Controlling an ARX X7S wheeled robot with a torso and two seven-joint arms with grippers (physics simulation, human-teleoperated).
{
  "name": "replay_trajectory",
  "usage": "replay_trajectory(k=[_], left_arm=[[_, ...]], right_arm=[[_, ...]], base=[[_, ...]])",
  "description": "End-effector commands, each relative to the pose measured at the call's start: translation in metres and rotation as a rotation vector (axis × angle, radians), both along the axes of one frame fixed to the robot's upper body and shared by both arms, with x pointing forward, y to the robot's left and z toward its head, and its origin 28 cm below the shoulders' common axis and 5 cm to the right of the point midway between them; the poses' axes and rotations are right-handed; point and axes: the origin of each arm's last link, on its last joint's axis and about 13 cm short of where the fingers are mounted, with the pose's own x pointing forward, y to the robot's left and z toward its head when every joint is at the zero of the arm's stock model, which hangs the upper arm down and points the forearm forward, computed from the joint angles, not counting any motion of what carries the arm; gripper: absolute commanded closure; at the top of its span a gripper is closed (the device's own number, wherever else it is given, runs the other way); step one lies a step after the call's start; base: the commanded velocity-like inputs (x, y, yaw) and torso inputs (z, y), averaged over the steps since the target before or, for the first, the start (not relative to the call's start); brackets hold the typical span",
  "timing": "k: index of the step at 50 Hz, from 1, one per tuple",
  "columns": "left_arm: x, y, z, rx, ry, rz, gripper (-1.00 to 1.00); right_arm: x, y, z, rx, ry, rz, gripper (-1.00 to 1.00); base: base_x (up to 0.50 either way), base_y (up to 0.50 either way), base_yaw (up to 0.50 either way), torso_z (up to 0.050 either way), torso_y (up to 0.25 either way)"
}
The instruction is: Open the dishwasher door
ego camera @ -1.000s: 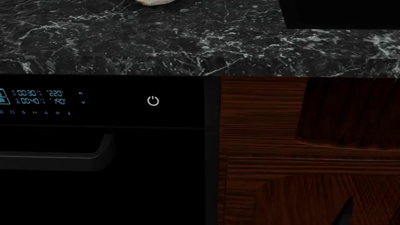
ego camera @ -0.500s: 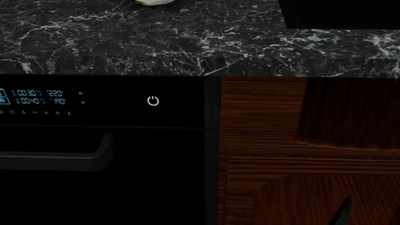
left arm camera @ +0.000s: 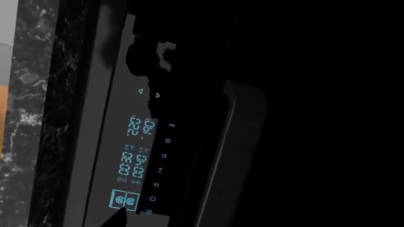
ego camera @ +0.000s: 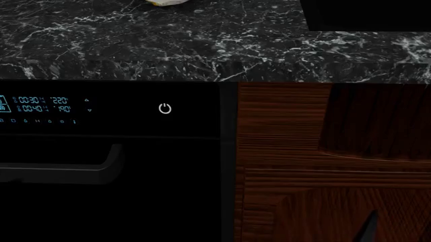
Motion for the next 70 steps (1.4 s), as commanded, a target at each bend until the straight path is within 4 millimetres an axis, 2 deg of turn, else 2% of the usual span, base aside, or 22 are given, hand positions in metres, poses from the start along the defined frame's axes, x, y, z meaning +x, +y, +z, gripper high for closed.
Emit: replay_trajectory(k=[1,13,50,70], left_arm=[[0.015,0.004,0.003,0.053,0.001,-0.011,-1.0],[0.036,0.002,0.005,0.114,0.021,-0.022,-1.0],[0.076,-0.009,-0.005,0.206,0.038,-0.057,-1.0],[0.087,-0.009,-0.009,0.248,0.038,-0.06,-1.0]], right_arm=[[0.001,0.001,0.001,-0.001,-0.002,0.005,-1.0],[-0.001,0.0,0.001,0.007,-0.007,0.001,-1.0],[-0.001,-0.002,0.003,0.008,-0.014,-0.012,-1.0],[-0.004,-0.005,0.004,0.008,-0.019,-0.024,-1.0]], base=[[0.0,0.0,0.0,0.0,0.0],[0.0,0.0,0.0,0.0,0.0],[0.0,0.0,0.0,0.0,0.0],[0.0,0.0,0.0,0.0,0.0]])
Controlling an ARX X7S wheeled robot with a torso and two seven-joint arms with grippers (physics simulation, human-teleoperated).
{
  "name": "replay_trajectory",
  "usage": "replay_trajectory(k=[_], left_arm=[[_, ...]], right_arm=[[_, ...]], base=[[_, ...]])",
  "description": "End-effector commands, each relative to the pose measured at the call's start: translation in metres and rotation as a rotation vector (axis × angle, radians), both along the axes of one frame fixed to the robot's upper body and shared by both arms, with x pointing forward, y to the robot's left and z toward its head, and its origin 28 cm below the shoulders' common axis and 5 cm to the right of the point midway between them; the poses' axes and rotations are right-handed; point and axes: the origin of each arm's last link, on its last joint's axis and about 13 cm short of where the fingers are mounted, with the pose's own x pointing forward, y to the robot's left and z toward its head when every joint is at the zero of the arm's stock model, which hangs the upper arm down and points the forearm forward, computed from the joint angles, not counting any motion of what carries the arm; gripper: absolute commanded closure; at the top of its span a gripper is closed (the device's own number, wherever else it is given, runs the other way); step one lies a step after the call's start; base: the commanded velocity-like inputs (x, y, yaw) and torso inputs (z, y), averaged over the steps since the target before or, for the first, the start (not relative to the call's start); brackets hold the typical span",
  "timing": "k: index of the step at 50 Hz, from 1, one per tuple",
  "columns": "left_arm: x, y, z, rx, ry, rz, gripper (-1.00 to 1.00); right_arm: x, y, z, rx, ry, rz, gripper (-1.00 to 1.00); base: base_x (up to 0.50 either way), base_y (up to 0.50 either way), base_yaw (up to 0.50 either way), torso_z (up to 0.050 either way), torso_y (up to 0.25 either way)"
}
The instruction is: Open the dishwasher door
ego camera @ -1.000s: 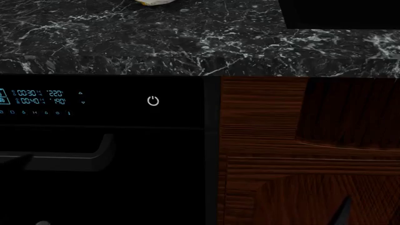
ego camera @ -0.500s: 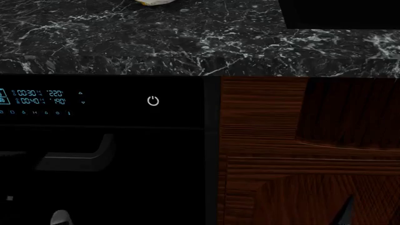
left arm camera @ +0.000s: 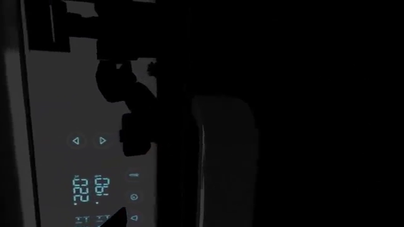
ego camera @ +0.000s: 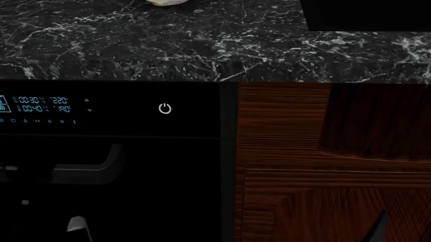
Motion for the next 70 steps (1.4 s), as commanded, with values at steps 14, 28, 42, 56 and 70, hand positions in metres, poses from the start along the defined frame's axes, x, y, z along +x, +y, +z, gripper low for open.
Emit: replay_trajectory(k=[14,28,42,56,70], left_arm=[[0.014,-0.002,-0.009,0.046,0.021,-0.001,-1.0],[0.028,-0.002,-0.009,0.076,0.025,0.005,-1.0],[0.04,-0.004,-0.006,0.116,0.03,0.005,-1.0],[0.052,-0.008,-0.003,0.143,0.036,-0.004,-1.0],[0.056,-0.01,-0.001,0.15,0.035,-0.008,-1.0]], right_arm=[[-0.001,-0.002,0.0,0.001,-0.002,-0.008,-1.0],[-0.001,-0.002,0.001,-0.001,-0.004,-0.01,-1.0],[-0.003,-0.002,0.002,0.0,-0.007,-0.014,-1.0],[-0.003,-0.003,0.002,0.001,-0.009,-0.017,-1.0],[-0.003,-0.005,0.003,-0.002,-0.009,-0.019,-1.0]], base=[[0.0,0.0,0.0,0.0,0.0],[0.0,0.0,0.0,0.0,0.0],[0.0,0.0,0.0,0.0,0.0],[0.0,0.0,0.0,0.0,0.0],[0.0,0.0,0.0,0.0,0.0]])
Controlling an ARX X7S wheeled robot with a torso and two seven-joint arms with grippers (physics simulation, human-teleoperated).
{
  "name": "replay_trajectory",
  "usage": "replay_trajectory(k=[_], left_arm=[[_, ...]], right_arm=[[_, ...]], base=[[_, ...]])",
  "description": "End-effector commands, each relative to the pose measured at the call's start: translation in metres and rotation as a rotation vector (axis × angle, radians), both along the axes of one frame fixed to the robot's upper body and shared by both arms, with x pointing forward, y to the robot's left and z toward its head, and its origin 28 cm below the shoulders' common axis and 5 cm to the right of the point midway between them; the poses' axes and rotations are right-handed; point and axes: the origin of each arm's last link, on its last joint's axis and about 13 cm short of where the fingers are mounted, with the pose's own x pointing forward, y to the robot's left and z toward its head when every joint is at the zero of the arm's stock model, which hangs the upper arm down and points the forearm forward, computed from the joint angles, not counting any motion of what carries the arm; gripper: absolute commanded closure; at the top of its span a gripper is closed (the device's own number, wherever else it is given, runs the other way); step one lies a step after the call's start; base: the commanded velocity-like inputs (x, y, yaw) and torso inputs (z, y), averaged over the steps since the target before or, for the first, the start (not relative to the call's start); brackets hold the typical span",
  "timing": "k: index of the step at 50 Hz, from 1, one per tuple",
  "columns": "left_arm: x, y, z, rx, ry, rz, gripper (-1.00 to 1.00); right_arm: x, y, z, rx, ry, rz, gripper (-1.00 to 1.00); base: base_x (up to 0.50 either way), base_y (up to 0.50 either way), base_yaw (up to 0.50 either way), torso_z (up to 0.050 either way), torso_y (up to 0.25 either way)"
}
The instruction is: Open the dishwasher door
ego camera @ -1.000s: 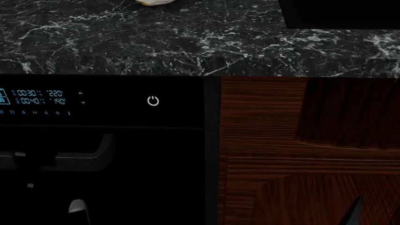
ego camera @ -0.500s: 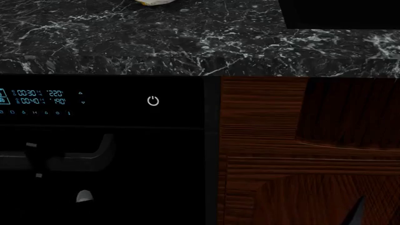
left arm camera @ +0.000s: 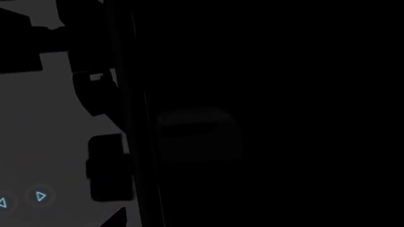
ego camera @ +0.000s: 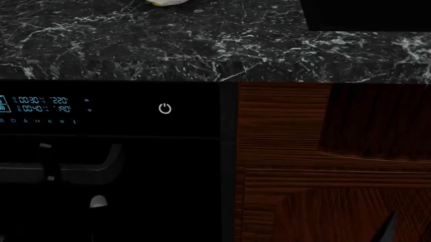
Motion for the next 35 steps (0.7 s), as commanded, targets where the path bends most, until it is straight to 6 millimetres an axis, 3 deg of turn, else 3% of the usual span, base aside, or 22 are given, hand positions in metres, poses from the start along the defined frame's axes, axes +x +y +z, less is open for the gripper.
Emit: replay_trajectory(k=[1,5,6,35], left_arm=[[0.003,-0.001,0.002,0.011,0.002,-0.004,-1.0],[0.003,-0.001,0.0,0.012,0.006,-0.005,-1.0],[0.003,-0.001,-0.001,0.01,0.017,-0.005,1.0],[-0.014,0.004,0.016,0.008,0.079,-0.014,1.0]], right_arm=[[0.0,-0.001,0.001,-0.001,-0.001,-0.002,-1.0],[0.001,-0.001,0.001,-0.001,-0.001,0.0,-1.0],[0.002,0.0,0.001,-0.001,-0.001,0.001,-1.0],[0.0,0.001,0.0,0.0,-0.003,0.003,-1.0]], base=[[0.0,0.0,0.0,0.0,0.0],[0.0,0.0,0.0,0.0,0.0],[0.0,0.0,0.0,0.0,0.0],[0.0,0.0,0.0,0.0,0.001]])
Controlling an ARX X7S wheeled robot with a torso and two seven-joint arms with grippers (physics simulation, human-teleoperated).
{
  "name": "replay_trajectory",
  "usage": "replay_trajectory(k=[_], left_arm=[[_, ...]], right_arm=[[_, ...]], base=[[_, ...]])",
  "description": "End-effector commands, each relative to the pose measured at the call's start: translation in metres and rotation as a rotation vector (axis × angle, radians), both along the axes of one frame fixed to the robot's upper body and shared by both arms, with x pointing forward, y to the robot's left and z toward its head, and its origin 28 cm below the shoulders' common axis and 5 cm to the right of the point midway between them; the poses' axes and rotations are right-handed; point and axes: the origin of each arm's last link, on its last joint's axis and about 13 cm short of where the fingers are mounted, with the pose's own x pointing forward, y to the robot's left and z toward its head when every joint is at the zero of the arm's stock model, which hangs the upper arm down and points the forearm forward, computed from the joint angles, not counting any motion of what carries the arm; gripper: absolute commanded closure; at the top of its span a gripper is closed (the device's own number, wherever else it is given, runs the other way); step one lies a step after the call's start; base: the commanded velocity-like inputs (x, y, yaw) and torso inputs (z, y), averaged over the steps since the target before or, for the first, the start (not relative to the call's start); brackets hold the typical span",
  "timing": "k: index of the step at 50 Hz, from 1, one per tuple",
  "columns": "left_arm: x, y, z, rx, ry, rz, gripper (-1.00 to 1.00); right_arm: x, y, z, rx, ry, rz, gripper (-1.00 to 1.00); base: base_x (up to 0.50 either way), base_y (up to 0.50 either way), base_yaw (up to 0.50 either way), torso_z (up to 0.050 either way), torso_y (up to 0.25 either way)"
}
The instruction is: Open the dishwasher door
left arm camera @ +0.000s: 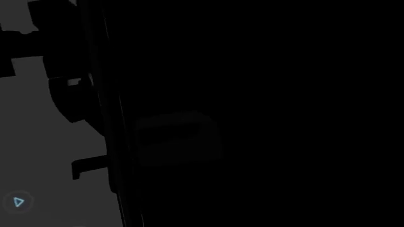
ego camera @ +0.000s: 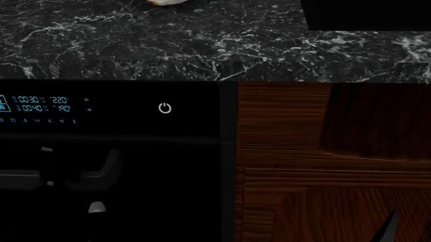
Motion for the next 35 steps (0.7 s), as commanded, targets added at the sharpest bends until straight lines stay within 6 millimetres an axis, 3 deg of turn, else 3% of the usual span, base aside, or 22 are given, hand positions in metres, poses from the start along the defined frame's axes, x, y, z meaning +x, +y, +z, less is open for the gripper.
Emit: replay_trajectory(k=[1,35], left_arm=[[-0.008,0.004,0.011,-0.008,-0.003,-0.008,1.0],[-0.066,0.012,0.017,-0.031,0.155,-0.004,1.0]], right_arm=[[0.0,0.001,0.0,0.0,0.0,0.003,-1.0],[0.001,0.003,0.002,0.002,-0.008,0.011,-1.0]], base=[[0.0,0.0,0.0,0.0,0.01],[0.0,0.0,0.0,0.0,0.002]])
